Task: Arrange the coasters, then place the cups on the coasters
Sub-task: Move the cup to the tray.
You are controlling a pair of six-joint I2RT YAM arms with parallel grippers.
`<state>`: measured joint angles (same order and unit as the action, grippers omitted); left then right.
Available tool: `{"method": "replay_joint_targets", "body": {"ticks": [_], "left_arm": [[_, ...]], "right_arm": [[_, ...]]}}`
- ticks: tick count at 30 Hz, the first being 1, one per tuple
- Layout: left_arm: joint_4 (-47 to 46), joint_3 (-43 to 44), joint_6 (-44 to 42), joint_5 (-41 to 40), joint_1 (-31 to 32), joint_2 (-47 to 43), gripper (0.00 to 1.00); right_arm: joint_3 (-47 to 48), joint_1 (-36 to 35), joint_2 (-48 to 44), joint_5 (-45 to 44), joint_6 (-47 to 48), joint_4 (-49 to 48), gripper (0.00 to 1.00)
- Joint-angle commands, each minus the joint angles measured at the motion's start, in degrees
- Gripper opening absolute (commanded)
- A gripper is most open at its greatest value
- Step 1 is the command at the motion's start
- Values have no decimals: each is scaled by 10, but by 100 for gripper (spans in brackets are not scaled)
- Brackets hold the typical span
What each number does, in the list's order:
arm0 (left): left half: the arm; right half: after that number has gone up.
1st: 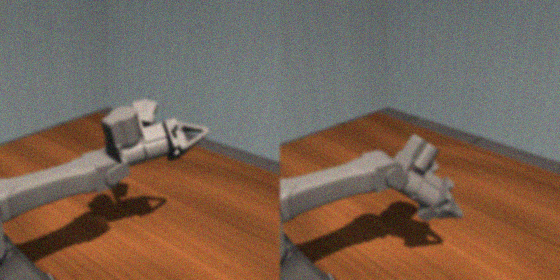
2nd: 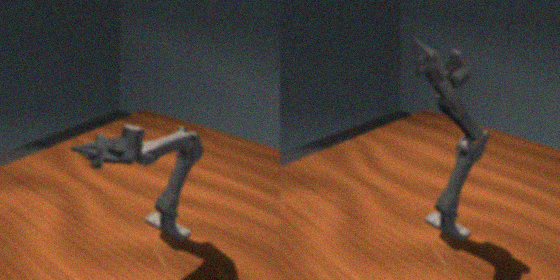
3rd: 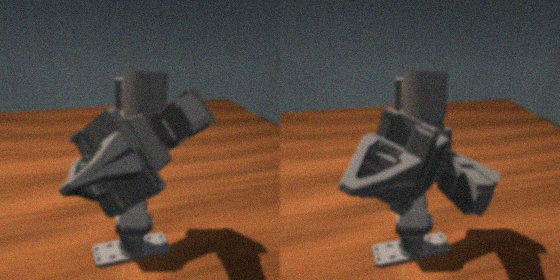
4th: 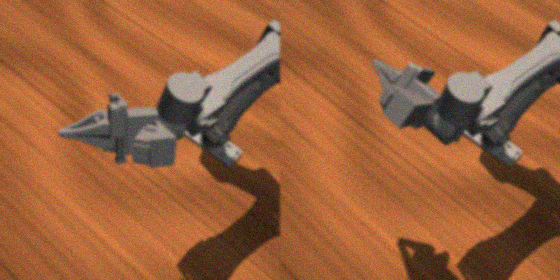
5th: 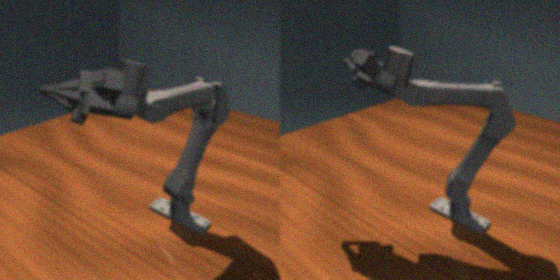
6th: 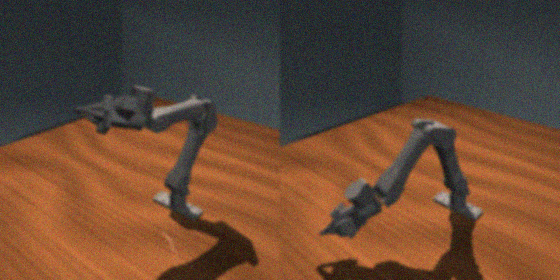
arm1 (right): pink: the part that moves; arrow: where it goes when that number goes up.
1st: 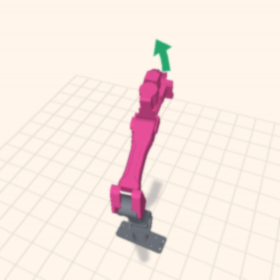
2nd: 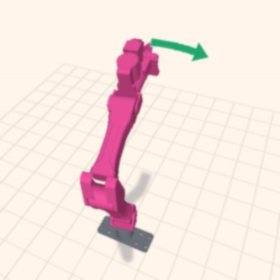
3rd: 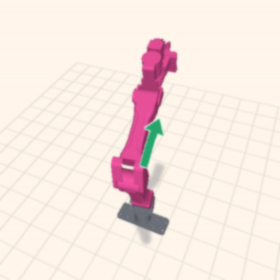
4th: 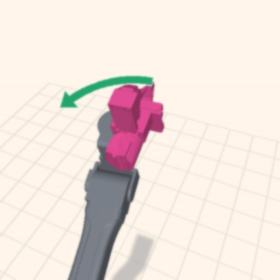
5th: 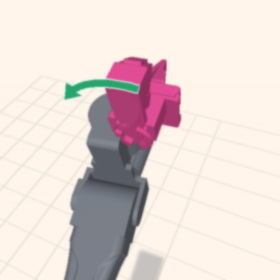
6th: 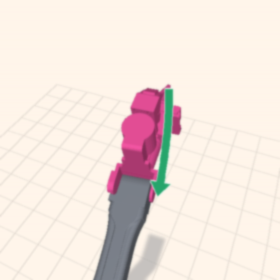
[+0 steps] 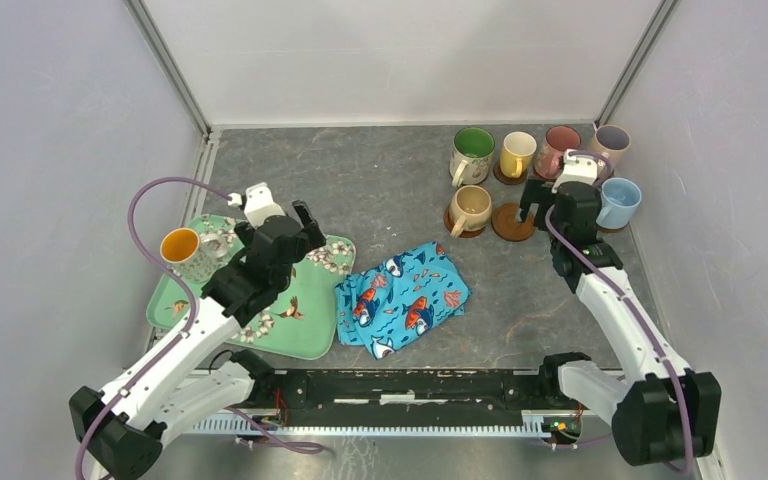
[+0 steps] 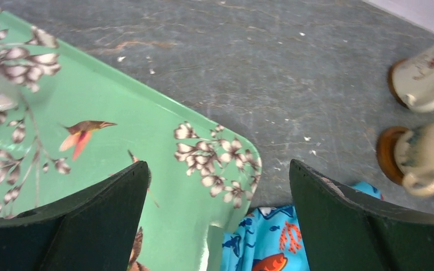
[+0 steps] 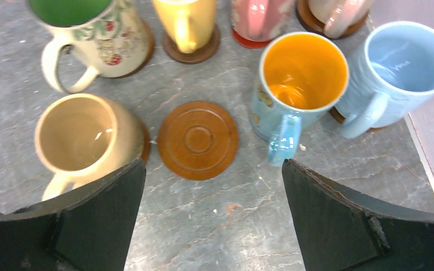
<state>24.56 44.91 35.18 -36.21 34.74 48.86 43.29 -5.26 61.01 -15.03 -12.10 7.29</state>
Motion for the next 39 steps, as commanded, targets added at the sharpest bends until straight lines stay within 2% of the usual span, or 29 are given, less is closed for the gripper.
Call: {"method": "replay_joint_targets", "body": {"ticks": [1,8,17,22,25,39], "left_arm": [[66,34,87,-104,0,12,100],[135,56,131,-193,-40,38,100],[187,81,292,-180,-208,128,100],[247,129,390,-200,-261,211,100],[265,155,421,-214,-283,256,100],[244,231,442,-159,-408,414,100]], "right_arm": [[11,-36,-37,2,14,10,98],[14,-88,-42,63,14,-3,98],[14,-118,-42,115,10,-19,98],[14,-124,-46,128,9,-23,98],[14,-127,-48,132,9,-22,98],[15,-140,-54,131,12,-19,98]]}}
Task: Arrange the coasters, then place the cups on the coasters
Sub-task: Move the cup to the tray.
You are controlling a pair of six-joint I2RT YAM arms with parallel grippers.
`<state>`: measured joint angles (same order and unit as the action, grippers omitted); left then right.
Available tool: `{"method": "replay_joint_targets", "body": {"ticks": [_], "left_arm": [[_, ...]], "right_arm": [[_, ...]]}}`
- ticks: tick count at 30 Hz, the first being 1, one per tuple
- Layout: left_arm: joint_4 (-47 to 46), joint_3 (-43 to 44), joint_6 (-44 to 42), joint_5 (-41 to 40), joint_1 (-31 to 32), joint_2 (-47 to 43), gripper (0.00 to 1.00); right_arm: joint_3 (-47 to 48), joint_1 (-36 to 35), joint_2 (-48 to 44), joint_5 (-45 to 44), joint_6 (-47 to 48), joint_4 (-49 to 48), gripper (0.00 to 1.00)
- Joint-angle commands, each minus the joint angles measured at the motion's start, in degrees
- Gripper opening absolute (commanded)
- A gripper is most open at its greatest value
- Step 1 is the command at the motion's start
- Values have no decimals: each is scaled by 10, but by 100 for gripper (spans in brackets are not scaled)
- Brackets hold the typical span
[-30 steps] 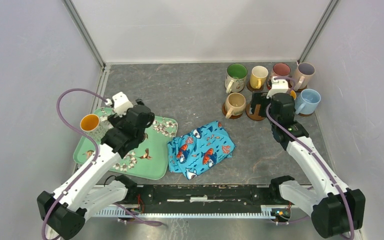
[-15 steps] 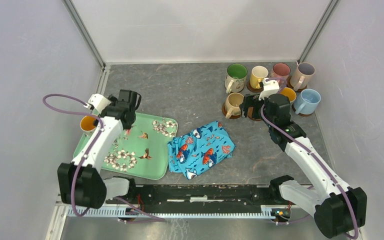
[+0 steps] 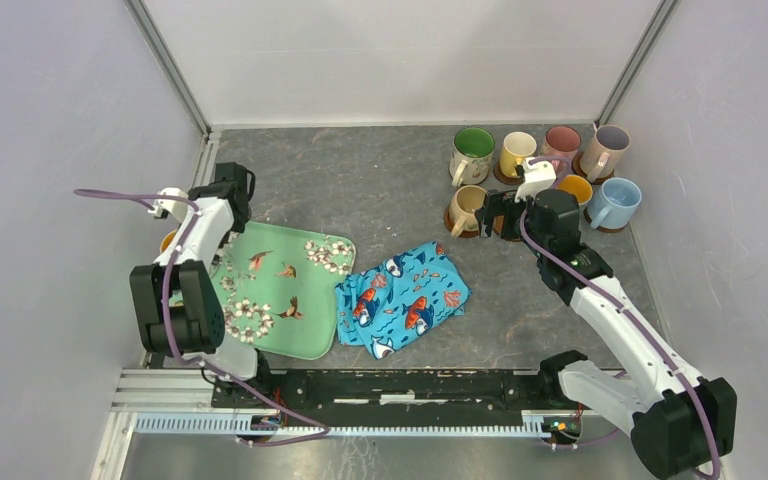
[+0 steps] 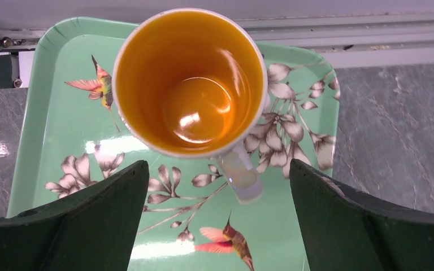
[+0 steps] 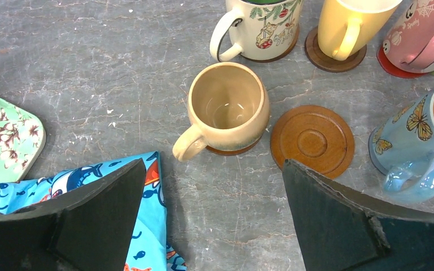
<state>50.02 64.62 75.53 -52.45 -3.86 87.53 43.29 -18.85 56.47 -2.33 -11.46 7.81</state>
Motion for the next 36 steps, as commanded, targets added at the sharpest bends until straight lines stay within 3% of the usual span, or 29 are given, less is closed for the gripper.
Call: {"method": "replay_joint_targets", "body": {"ticks": [1,7,19,25,32,36], "left_arm": [[-10,39,36,9,-26,39,100],[-14,42,29,19,-33,73,95],[-57,-31,-20,70,-33,42,62],[-88,-75,-62,104,-32,-2,47],[-116,-122,-96,158,-27,-67,22],[-121,-139,-103,191,-10,-99,15]], "right_arm": [[14,-3,-8,3,6,-25,98],[14,-4,-8,-1,7,-24,98],[14,-5,-2,-3,6,-26,98],[12,-4,-1,-4,6,-27,98],[10,-5,2,-3,5,-30,98],[10,-5,5,-4,5,-32,98]]}}
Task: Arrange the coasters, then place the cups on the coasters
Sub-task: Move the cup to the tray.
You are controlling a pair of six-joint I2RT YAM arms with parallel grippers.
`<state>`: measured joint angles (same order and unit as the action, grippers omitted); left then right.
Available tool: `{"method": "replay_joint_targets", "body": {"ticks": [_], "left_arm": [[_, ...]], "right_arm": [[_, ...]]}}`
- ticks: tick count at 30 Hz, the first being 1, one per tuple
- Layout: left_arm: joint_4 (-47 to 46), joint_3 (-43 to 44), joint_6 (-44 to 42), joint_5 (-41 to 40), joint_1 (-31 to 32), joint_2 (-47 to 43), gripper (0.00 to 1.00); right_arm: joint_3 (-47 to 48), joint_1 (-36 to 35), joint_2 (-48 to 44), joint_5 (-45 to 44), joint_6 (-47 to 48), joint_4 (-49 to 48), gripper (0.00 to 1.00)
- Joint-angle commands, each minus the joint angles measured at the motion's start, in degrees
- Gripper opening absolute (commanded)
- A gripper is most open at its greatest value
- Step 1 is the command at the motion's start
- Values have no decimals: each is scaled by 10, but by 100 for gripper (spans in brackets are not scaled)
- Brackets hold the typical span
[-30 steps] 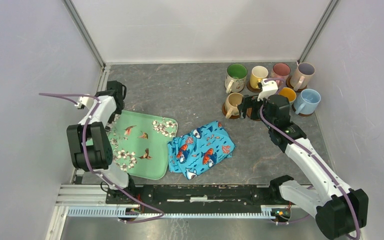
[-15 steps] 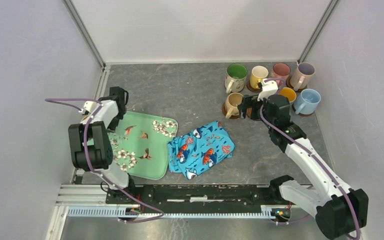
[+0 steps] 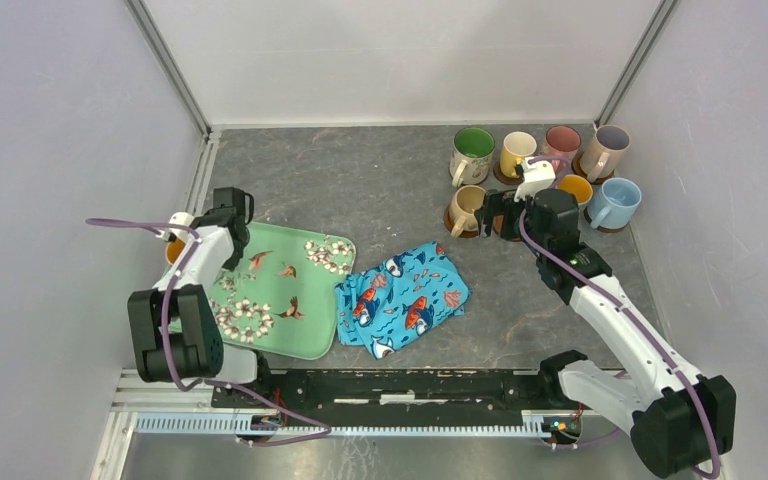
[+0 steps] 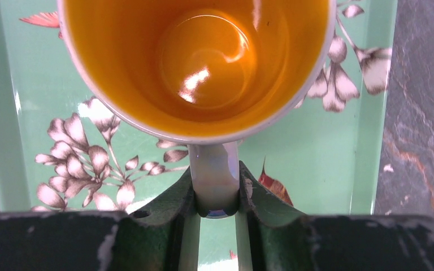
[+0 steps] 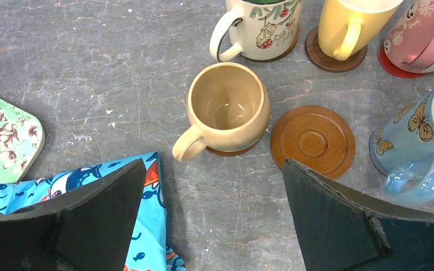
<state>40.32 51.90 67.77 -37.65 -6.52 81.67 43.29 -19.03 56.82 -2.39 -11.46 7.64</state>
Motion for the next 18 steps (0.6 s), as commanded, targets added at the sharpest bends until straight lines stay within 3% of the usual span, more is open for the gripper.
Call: {"method": "replay_joint_targets", "body": {"ticks": [1,9,18], "left_arm": [[-24,-16,-25,49,24,-49,14],[-5,-36,12,68,153,-102,11],[17,-52,110,88,311,-85,10]], "right_arm": [[10,-3,3,-3,5,-31,98],[10,-7,8,-5,5,-31,98],[12,-14,14,-7,8,-29,98]]}}
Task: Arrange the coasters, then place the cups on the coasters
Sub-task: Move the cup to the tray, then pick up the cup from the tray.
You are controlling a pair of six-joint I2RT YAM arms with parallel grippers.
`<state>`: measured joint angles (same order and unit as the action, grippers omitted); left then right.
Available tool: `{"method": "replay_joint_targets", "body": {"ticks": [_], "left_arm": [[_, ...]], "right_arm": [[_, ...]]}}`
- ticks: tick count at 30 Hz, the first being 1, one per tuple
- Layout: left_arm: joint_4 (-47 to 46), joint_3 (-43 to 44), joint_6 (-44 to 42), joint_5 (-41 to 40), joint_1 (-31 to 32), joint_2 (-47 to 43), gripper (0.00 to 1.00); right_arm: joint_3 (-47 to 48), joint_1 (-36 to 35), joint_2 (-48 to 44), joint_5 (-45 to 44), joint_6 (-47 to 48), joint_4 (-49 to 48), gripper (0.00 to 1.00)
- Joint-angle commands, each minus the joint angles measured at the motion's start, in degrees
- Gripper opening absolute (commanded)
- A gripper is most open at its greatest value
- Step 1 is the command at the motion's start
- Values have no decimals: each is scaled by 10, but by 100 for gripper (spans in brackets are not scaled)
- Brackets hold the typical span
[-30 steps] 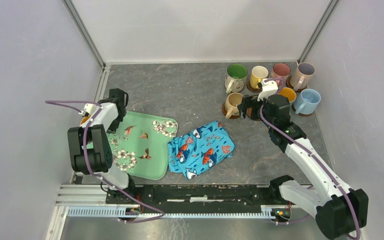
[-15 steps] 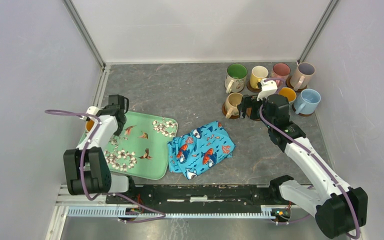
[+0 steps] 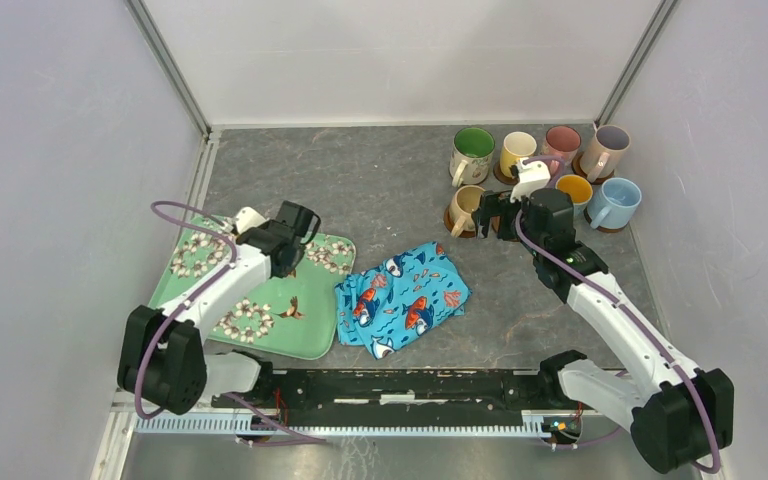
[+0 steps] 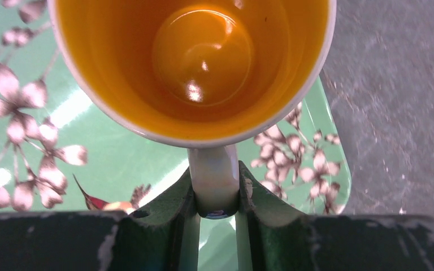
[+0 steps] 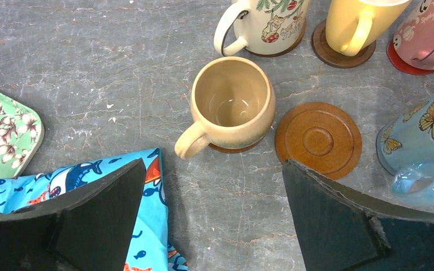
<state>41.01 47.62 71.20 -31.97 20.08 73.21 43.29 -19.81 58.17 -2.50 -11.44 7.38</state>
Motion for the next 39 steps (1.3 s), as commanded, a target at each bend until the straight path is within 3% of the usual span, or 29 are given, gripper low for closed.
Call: {"method": "replay_joint_targets", "body": {"ticks": [1,8,19,29,34,39], "left_arm": [[12,-10,86,31,61,1,10],[29,1,130,31,146,22,15],[28,22,89,40,172,40,46],[67,31,6,-27,172,-65,70],[81,54,-85,-103,171,-150,82],[30,57,-194,-141,171,-237,92]], "right_arm": [[13,-7,2,-7,8,-26,98],[23,-22,18,-13,8,-24,98],[52,-57,58,-12,7,-10,98],[94,-108,109,-13,-5,-3,98],[122,-151,146,-15,-11,-4,98],[155,-201,188,-20,-17,-9,98]]}}
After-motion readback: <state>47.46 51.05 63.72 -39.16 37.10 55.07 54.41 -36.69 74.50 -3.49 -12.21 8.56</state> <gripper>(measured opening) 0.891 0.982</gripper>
